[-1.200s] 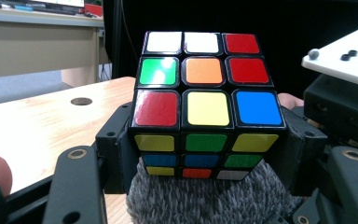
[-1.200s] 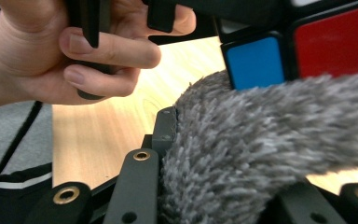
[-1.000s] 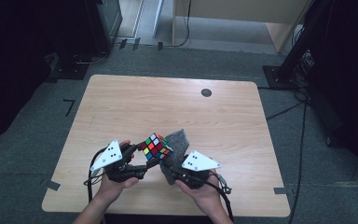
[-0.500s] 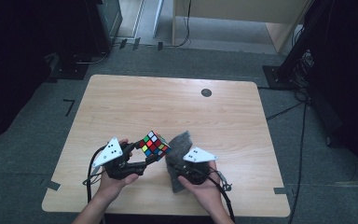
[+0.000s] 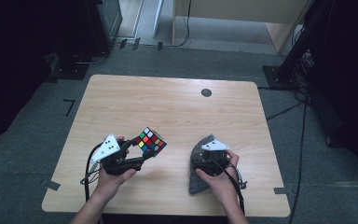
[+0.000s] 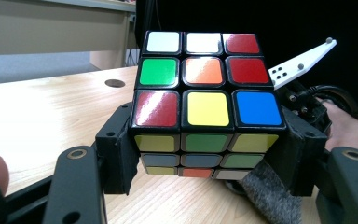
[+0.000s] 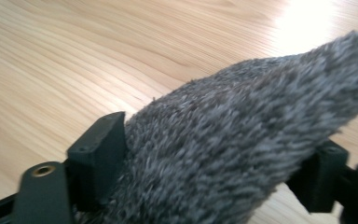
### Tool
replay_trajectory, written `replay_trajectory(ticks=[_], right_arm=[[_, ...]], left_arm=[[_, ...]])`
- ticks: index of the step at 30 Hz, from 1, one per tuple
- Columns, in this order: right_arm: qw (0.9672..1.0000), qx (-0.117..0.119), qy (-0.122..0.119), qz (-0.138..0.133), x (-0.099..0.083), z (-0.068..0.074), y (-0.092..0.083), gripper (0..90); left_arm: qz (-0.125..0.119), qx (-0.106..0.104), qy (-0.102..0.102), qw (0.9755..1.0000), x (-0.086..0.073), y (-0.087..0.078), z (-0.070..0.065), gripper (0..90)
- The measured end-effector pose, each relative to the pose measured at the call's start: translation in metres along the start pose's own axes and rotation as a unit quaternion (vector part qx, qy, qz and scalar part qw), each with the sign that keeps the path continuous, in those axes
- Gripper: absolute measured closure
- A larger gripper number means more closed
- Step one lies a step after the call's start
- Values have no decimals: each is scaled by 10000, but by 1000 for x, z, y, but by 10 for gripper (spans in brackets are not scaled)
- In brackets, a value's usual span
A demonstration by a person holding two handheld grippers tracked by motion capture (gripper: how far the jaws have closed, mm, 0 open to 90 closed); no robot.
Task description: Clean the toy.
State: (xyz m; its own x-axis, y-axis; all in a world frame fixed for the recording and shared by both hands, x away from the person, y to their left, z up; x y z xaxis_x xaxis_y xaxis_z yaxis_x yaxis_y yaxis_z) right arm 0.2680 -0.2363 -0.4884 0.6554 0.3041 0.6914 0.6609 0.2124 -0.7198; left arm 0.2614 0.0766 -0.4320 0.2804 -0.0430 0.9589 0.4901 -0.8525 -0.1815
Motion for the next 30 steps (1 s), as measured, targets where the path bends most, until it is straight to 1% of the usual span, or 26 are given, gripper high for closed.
replay_trajectory(ticks=[2, 4, 6, 7, 8, 9, 10, 11, 12, 13, 14, 15, 16, 17, 18, 19, 20, 21, 22, 24, 25, 26, 27, 30], right_arm=[[9996, -214, -97, 162, 0, -2, -1, 187], [9993, -271, -63, 237, -1, -5, -2, 187], [9992, -299, -64, 239, -2, -7, -3, 183], [9993, -316, -55, 203, -2, -7, -4, 182], [9995, -292, -41, 97, -1, -7, -6, 195], [9997, -213, -74, -87, -1, -5, -9, 292], [9992, -88, -116, -364, 0, -3, -14, 451], [9977, 160, -153, -637, 1, -1, -18, 529], [9953, 454, -146, -848, 2, 3, -21, 563], [9919, 700, -127, -1052, 4, 7, -23, 582], [9883, 907, -132, -1220, 5, 12, -24, 582], [9859, 1023, -237, -1300, 5, 17, -22, 570], [9856, 1092, -367, -1235, 4, 22, -18, 532], [9872, 1090, -468, -1064, 3, 25, -12, 485], [9901, 1018, -484, -838, 0, 26, -4, 454], [9927, 912, -457, -639, -3, 24, 3, 415], [9939, 840, -439, -557, -7, 20, 8, 364], [9942, 831, -392, -559, -10, 15, 10, 332], [9943, 840, -298, -579, -12, 9, 10, 303], [9952, 775, -98, -596, -12, -4, 7, 251], [9956, 686, -77, -636, -12, -10, 5, 203], [9956, 657, -157, -656, -13, -14, 2, 178], [9958, 581, -159, -696, -12, -19, 0, 173], [9960, 485, 8, -750, -12, -25, -5, 145]], left_arm=[[-1, 2, 9, 10000, 0, 0, 0, 343], [-12, -5, 21, 10000, 1, 1, -1, 343], [-13, -17, 56, 10000, 2, 1, -3, 344], [-22, -24, 64, 10000, 3, 1, -3, 343], [-27, -30, 60, 10000, 3, 1, -3, 343], [-37, -25, 55, 10000, 4, 1, -4, 343], [-36, -33, 43, 10000, 4, 1, -3, 344], [-34, -38, 36, 10000, 3, 2, -3, 343], [-26, -47, 24, 10000, 3, 2, -3, 343], [-14, -51, 21, 10000, 3, 3, -4, 343], [-8, -56, 22, 10000, 3, 3, -5, 343], [-15, -68, 36, 10000, 3, 3, -5, 343], [-19, -78, 59, 10000, 4, 3, -6, 343], [-22, -76, 77, 9999, 4, 3, -7, 343], [-30, -76, 90, 9999, 4, 3, -7, 343], [-43, -67, 80, 9999, 5, 2, -7, 343], [-59, -47, 55, 10000, 5, 2, -7, 343], [-64, -34, 33, 10000, 6, 1, -6, 343], [-70, -13, 2, 10000, 6, 1, -6, 343], [-51, -2, -46, 10000, 6, 2, -5, 343], [-38, 1, -48, 10000, 5, 2, -4, 343], [-31, 5, -68, 10000, 4, 2, -3, 342], [-15, 4, -87, 10000, 4, 3, -3, 342], [74, 121, -146, 9998, 0, 5, 0, 341]])
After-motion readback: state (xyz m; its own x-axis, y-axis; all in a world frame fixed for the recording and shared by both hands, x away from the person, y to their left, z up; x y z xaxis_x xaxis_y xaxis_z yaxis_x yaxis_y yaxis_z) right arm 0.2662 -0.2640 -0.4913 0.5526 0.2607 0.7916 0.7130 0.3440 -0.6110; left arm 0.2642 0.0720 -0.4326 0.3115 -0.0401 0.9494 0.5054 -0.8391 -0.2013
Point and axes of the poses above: each handheld gripper's, and its own axes: y roughly forward along the jaws, x roughly out of its top, z roughly to its left, the point moved 1 cm from there along y, roughly forward along the jaws, and after that the axes turned 3 degrees about -x, right-handed, at the moved point
